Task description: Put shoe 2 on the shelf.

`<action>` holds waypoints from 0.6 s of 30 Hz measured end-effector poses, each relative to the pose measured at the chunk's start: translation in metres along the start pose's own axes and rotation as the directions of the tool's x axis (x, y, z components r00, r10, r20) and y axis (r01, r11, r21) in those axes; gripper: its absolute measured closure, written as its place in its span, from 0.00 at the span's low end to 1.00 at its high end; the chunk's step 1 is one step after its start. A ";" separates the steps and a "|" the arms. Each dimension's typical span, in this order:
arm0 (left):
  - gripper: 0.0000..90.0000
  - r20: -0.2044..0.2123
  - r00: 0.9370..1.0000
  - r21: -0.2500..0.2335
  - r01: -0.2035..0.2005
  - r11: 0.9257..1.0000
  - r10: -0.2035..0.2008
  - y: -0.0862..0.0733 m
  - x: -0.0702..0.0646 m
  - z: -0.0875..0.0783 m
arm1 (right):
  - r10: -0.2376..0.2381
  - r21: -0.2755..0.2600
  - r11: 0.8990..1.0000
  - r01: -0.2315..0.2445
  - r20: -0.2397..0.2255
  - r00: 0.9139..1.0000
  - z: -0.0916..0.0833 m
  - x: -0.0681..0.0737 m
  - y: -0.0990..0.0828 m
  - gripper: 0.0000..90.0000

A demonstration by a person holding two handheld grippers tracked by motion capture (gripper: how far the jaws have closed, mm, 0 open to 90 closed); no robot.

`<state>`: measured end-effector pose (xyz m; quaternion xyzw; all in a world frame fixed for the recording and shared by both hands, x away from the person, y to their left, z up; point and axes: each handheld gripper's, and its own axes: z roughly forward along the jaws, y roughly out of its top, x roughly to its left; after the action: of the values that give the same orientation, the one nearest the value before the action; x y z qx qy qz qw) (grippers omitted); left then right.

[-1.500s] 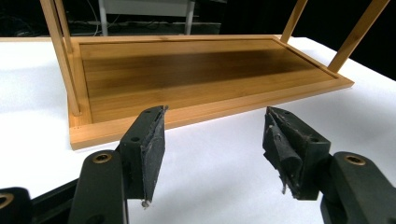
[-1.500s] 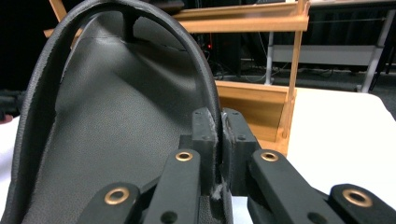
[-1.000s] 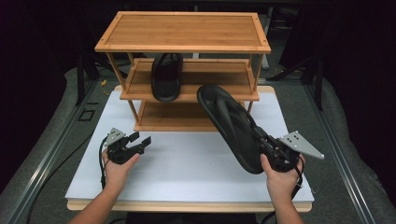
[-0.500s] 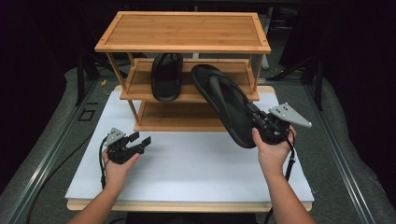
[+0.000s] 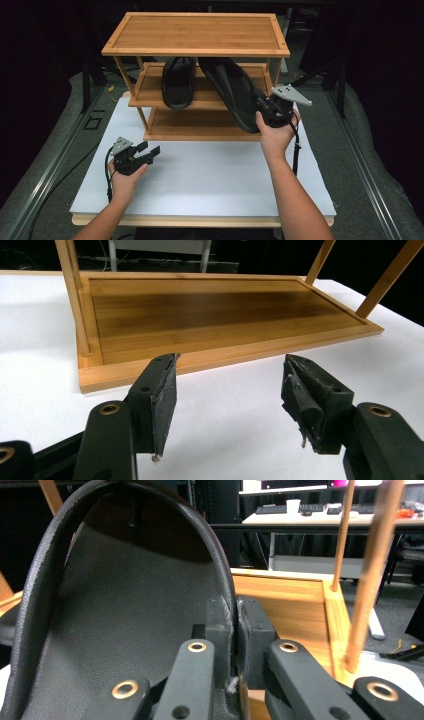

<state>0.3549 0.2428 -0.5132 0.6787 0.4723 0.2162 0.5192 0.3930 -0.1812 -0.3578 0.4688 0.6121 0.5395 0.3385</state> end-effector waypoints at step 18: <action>0.44 0.005 1.000 0.007 0.012 1.000 -0.012 -0.001 0.001 0.001 | 0.032 0.035 0.999 -0.037 0.129 0.991 0.066 0.014 0.016 0.94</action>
<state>0.3558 0.2433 -0.5152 0.6781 0.4758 0.2099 0.5193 0.4529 -0.1460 -0.3530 0.5194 0.5907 0.5025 0.3590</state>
